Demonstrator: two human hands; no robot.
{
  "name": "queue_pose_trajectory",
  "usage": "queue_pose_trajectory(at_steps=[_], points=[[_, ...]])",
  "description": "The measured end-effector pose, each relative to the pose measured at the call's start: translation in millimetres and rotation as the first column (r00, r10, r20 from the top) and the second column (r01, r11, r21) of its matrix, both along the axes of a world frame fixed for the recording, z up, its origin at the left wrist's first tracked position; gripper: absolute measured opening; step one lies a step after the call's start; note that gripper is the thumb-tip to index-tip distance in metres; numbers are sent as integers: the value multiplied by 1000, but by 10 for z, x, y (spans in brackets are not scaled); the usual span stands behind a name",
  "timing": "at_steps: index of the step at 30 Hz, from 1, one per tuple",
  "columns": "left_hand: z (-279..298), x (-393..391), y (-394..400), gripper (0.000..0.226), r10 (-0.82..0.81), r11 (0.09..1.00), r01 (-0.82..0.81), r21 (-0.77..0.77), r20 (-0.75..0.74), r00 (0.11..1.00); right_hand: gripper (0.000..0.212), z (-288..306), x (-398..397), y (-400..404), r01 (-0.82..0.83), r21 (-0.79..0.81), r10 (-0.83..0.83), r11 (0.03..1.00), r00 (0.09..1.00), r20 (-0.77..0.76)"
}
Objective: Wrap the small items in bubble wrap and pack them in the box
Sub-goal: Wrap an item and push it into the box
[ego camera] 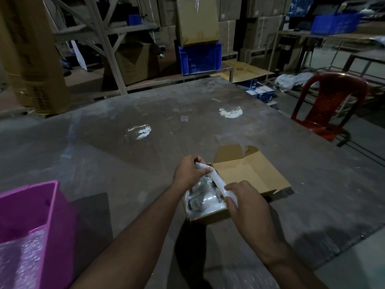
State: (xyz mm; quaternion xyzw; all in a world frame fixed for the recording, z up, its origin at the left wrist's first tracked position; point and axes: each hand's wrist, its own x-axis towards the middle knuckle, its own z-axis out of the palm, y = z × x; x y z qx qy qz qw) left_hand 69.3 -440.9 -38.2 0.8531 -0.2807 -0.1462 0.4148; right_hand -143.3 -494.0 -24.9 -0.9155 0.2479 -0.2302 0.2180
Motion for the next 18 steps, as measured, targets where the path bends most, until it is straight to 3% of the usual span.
queue_pose_trajectory(at_steps=[4,10,18], points=[[-45,16,-22,33,40,980,-71,187,165,986,20,-118,109,14,10,-85,-15,996,999,-52],[-64,34,-109,39,-3,971,-81,224,349,937,6,-250,254,52,31,-127,-47,991,990,-130],[-100,24,-159,27,-121,963,-5,270,446,887,33,-273,358,-20,6,-261,-90,965,946,-312]])
